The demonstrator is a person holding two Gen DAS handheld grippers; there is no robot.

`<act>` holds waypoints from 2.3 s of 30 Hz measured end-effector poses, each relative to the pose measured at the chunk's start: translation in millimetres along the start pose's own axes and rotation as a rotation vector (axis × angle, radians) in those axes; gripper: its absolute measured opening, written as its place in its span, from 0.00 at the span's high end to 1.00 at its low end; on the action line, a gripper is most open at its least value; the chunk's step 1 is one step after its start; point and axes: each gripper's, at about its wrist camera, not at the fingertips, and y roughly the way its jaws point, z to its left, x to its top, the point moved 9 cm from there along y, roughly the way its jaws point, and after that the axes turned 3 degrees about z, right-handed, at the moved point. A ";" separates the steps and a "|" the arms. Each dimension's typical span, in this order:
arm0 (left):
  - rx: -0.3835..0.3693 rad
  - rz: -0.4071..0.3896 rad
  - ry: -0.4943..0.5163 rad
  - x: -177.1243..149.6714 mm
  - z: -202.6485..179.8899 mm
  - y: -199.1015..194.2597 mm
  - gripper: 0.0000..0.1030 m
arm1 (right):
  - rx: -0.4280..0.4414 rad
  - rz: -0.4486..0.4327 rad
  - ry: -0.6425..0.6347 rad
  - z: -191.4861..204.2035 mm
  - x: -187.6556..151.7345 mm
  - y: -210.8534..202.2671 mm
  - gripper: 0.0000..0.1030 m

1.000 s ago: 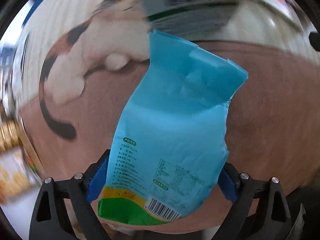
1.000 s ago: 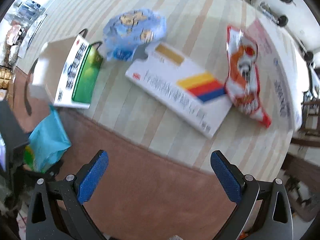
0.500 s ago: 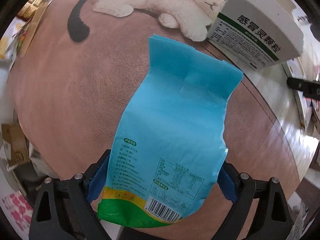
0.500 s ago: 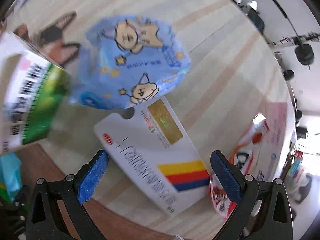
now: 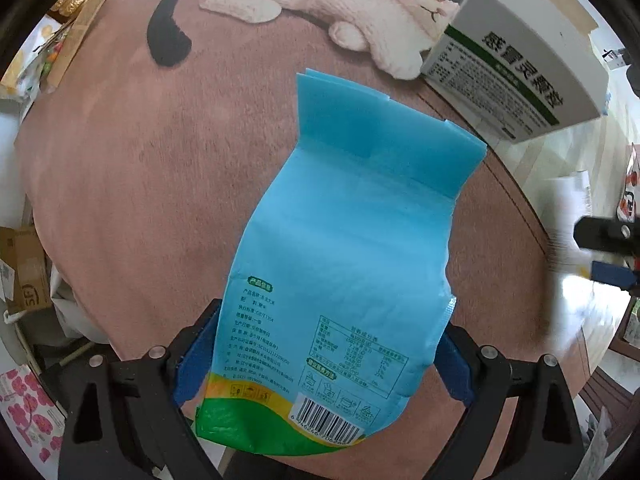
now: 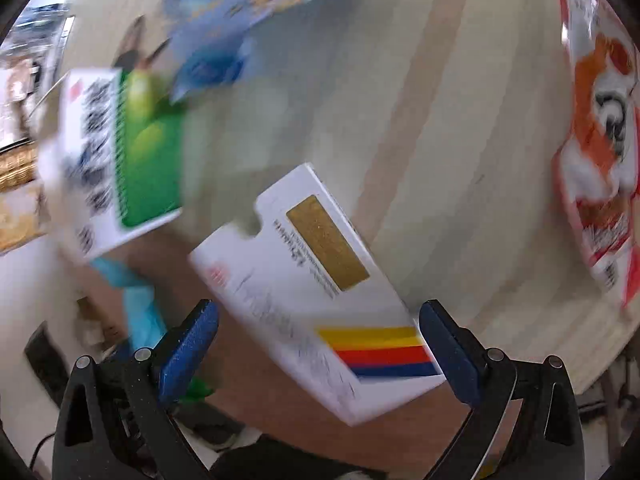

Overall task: Collect trash
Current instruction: 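Grasp the blue-green snack bag with the left tool while the right tool grasps the striped medicine box, then carry the snack bag and striped box over the bin and release both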

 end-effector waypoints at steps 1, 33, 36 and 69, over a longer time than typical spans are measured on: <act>0.002 -0.001 0.001 0.3 0.9 0.8 0.09 | -0.048 -0.034 -0.040 2.4 -1.7 -3.9 0.01; -0.049 -0.190 -0.094 -57.8 42.3 -43.3 0.09 | -0.231 -0.345 -0.254 43.0 -107.2 -33.1 0.26; -0.070 -0.229 -0.117 -76.2 63.9 -60.8 0.09 | -0.203 -0.365 -0.266 45.1 -133.7 -32.4 0.26; -0.401 -0.025 -0.626 -221.8 320.4 227.5 0.06 | -0.286 -0.114 -0.579 167.1 -339.9 395.5 0.26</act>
